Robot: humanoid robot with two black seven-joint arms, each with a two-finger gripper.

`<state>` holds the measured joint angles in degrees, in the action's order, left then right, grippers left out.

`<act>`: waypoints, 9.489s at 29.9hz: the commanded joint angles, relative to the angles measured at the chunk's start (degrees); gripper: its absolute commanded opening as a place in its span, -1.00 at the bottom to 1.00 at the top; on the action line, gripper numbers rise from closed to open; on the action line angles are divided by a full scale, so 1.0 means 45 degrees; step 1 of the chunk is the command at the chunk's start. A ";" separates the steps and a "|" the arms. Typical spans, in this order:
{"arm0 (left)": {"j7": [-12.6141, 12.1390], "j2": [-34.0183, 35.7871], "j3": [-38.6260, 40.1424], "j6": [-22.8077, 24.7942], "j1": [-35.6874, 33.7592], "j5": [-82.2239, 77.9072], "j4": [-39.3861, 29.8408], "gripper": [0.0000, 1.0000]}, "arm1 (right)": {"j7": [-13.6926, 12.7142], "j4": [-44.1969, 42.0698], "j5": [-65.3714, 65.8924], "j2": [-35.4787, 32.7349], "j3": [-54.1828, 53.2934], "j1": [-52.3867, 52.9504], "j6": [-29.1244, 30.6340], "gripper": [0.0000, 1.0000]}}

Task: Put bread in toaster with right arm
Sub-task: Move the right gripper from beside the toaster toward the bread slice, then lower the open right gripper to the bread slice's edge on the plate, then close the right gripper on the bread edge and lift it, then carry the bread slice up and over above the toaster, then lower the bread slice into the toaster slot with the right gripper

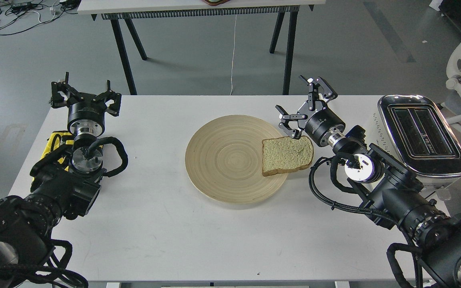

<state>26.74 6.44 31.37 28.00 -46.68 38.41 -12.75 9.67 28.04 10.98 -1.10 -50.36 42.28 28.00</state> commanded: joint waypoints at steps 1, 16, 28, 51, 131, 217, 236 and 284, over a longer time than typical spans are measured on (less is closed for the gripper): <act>-0.0004 0.0034 -0.0019 0.0000 -0.0017 0.0000 0.0000 1.00 | -0.0001 0.0000 0.0002 -0.0009 -0.0019 0.0039 0.0000 0.98; -0.0004 0.0015 0.0001 0.0000 -0.0017 0.0000 0.0000 1.00 | -0.0020 0.0019 0.0392 -0.0166 0.2163 0.1209 -0.0205 0.97; -0.0004 0.0015 0.0001 0.0000 -0.0017 0.0000 0.0000 1.00 | -0.0020 0.0292 0.0470 -0.1219 0.7886 0.3690 -0.4559 0.98; -0.0004 0.0015 0.0001 0.0000 -0.0017 0.0000 0.0000 1.00 | -0.0137 0.0898 0.2150 -0.2158 1.2324 0.3086 -0.7668 0.97; -0.0004 0.0015 0.0001 0.0000 -0.0017 0.0000 0.0000 1.00 | -0.0059 0.4297 0.3556 -0.4130 1.2930 0.2617 -0.7453 -0.99; -0.0004 0.0015 0.0001 0.0000 -0.0017 0.0000 0.0000 1.00 | -0.0585 1.1170 0.5058 -1.2116 1.1914 0.5996 -0.7746 -0.99; -0.0004 0.0015 0.0001 0.0000 -0.0017 0.0000 0.0000 1.00 | -0.0645 1.2772 0.5451 -1.5769 1.1816 0.6562 -0.7570 -0.99; -0.0004 -0.0004 0.0001 0.0000 -0.0017 0.0000 0.0000 1.00 | -0.0723 1.3340 0.7775 -1.9013 1.2520 0.5644 -0.7551 -0.99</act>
<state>26.72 6.47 31.38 28.00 -46.76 38.41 -12.74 6.41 88.18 45.97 -87.08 5.95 67.69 -5.98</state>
